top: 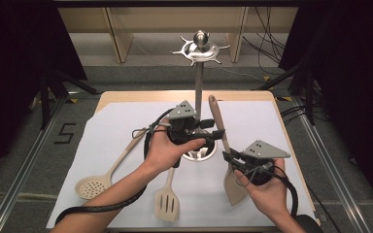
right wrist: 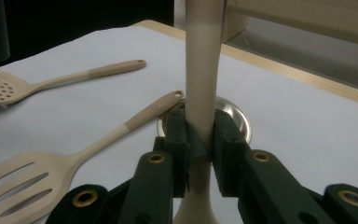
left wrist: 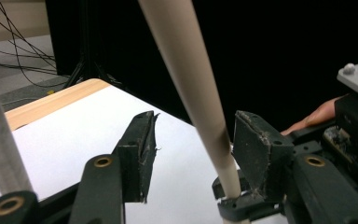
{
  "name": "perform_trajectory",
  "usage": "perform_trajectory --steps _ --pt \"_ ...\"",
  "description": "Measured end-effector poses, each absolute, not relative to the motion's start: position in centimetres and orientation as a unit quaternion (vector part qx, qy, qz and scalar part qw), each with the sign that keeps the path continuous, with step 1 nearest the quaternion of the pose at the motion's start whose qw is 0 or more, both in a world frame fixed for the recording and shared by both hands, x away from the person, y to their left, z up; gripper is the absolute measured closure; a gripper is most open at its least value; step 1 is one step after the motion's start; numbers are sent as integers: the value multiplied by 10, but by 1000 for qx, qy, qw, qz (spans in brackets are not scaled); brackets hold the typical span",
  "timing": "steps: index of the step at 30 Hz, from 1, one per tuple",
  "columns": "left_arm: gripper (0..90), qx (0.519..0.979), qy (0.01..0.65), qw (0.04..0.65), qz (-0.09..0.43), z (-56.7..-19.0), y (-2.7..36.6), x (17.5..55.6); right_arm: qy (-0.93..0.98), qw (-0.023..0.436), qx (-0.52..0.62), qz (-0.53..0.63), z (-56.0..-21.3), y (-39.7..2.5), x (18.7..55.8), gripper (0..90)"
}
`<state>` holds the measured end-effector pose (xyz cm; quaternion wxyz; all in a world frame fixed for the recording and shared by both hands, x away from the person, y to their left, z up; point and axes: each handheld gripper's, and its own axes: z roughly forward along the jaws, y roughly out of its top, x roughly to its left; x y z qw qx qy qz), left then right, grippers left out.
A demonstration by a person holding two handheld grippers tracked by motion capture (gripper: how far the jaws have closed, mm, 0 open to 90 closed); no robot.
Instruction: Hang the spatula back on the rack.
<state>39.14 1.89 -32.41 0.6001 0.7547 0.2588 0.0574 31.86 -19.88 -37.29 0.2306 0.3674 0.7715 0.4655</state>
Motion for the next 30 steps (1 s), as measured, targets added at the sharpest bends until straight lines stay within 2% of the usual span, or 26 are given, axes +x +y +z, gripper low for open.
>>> perform_trajectory --steps 5,6,10,11,17,18,19,22,28,30 --pt "537 751 261 604 57 -323 15 390 774 229 367 463 -373 -196 317 791" --pt "585 758 235 604 74 -321 15 393 774 222 373 462 -373 -194 316 791" --pt "660 757 230 606 78 -319 15 391 777 232 361 460 -373 -195 317 791" --pt "672 755 232 609 73 -318 15 391 774 222 373 461 -373 -194 315 790" --pt "721 750 219 621 67 -316 12 385 771 232 365 467 -373 -193 317 790" --pt "732 745 233 624 49 -315 9 379 765 232 373 472 -374 -191 316 789" --pt "741 745 229 625 50 -314 8 377 768 242 362 470 -373 -192 317 789" --pt "746 748 220 623 64 -310 6 372 769 230 366 471 -372 -191 316 780" --pt "747 747 203 627 86 -305 9 379 769 233 344 486 -366 -195 322 636" --pt "747 748 204 625 91 -305 10 380 770 224 345 488 -364 -196 321 613"
